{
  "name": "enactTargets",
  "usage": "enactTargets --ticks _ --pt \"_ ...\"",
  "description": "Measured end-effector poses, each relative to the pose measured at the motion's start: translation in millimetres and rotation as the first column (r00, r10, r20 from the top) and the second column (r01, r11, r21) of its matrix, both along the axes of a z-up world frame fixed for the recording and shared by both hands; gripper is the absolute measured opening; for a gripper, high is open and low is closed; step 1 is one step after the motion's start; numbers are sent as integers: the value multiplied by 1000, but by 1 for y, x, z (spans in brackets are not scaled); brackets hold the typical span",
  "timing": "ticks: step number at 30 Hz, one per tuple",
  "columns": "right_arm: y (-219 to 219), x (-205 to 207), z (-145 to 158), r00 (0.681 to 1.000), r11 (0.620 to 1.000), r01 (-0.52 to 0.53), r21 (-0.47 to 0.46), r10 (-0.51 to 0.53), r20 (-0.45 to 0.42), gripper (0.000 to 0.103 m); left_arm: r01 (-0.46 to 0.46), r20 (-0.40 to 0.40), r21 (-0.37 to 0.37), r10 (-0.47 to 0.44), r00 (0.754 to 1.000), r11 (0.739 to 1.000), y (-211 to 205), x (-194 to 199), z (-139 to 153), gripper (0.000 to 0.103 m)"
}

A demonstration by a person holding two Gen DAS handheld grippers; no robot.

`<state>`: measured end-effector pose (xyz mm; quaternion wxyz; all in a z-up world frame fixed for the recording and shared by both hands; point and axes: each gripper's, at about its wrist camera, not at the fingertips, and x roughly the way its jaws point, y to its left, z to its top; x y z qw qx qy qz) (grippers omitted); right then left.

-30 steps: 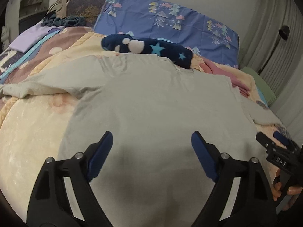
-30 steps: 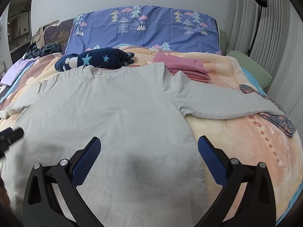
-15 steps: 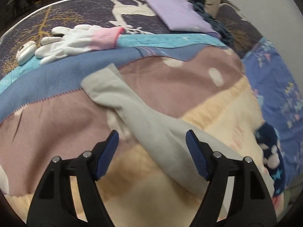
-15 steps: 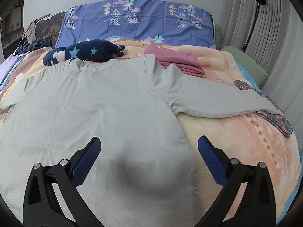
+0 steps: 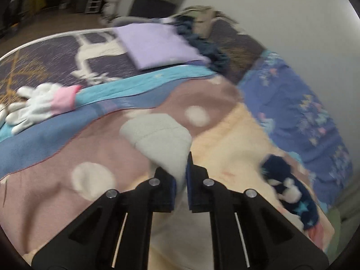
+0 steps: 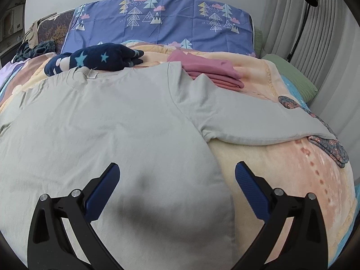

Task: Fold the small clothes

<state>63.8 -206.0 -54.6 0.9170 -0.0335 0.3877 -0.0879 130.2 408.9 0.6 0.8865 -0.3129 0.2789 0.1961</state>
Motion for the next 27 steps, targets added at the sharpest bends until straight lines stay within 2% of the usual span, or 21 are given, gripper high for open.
enactTargets --ticks 1,3,4,6,7,9,10,11,12,13,15,16,19,20,22,24,26,27 --pt "-1 1 2 1000 1000 3 5 -3 9 102 114 64 21 -115 991 993 -35 3 22 8" --pt "-5 2 6 1000 1000 12 18 -13 26 102 281 131 79 -289 948 957 -99 12 52 8" --pt "-7 2 7 999 1000 15 23 -15 31 102 381 164 112 -395 904 918 -140 14 66 8" --pt "-11 0 9 999 999 22 32 -23 37 102 515 192 148 -535 823 844 -204 16 77 8" --pt "-14 -1 9 999 999 25 34 -27 37 102 589 197 163 -611 767 791 -242 18 78 9" --pt "-20 -2 7 999 999 36 36 -37 30 102 686 179 170 -707 685 707 -298 19 70 13" --pt "-24 -3 6 999 998 45 42 -46 23 102 720 161 169 -740 653 673 -322 20 60 18" --pt "-28 -5 6 999 997 50 51 -51 20 102 752 130 173 -771 623 636 -348 22 47 29" --pt "-33 -6 5 998 996 52 65 -54 18 102 769 88 182 -789 608 613 -368 23 35 35" --pt "-38 -8 5 998 995 50 89 -52 19 102 776 47 195 -796 603 599 -382 23 22 40" --pt "-45 -10 7 999 991 25 135 -29 24 102 790 -48 223 -804 593 570 -395 19 -9 43" --pt "-47 -10 8 1000 988 -1 156 -3 27 102 791 -87 233 -798 596 566 -396 17 -21 45" --pt "-46 -4 12 997 976 -79 200 74 33 100 771 -153 249 -763 629 586 -379 6 -43 49" --pt "-44 0 14 994 969 -107 224 102 35 97 757 -169 263 -744 646 598 -369 1 -45 51" --pt "-37 11 18 981 934 -193 301 188 45 80 727 -190 306 -708 680 615 -348 -11 -47 56" --pt "-27 28 20 959 890 -279 361 279 53 71 670 -213 371 -644 735 642 -323 -25 -46 62" --pt "-12 57 17 934 843 -334 421 356 29 71 623 -236 408 -582 778 668 -297 -35 -48 67" --pt "-7 66 14 929 832 -341 437 369 22 71 607 -247 412 -558 792 680 -286 -41 -49 69"
